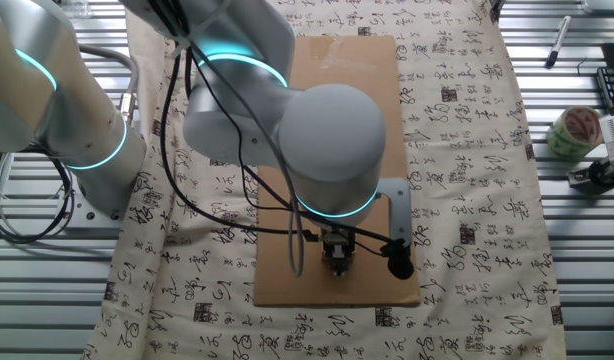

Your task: Hold a small block with the gripper and sweep it from left to right on the table

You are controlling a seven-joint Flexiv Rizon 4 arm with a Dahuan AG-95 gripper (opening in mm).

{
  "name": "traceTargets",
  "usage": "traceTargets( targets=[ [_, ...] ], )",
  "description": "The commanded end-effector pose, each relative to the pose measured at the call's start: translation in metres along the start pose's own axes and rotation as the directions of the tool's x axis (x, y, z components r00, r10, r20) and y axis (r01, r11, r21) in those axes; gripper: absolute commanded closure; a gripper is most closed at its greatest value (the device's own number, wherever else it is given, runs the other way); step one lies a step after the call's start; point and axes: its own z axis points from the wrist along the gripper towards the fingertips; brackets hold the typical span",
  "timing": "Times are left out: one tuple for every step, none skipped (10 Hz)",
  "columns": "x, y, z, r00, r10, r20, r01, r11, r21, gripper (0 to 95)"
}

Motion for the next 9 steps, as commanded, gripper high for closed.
traceTargets(
  targets=[
    [0.0007,-0.0004,0.001,1.0,-0.002,0.001,0.002,1.0,0.0,19.0],
    [0.0009,-0.0005,0.0016,1.0,-0.001,0.002,0.001,1.0,0.001,19.0],
    [0.0011,-0.0005,0.0019,1.0,-0.002,0.002,0.002,1.0,0.001,19.0],
    [0.0011,-0.0005,0.0019,1.0,-0.002,0.003,0.002,1.0,0.001,19.0],
    [0.0012,-0.0005,0.0019,1.0,-0.003,0.002,0.003,1.0,0.002,19.0],
    [0.0012,-0.0005,0.0019,1.0,-0.004,0.001,0.004,1.0,0.002,38.0],
    [0.0013,-0.0005,0.0019,1.0,-0.004,0.002,0.004,1.0,0.002,38.0],
    [0.0013,-0.0005,0.0019,1.0,-0.004,0.002,0.004,1.0,0.002,38.0],
    [0.0014,-0.0005,0.002,1.0,-0.003,0.001,0.003,1.0,0.002,38.0]
  ],
)
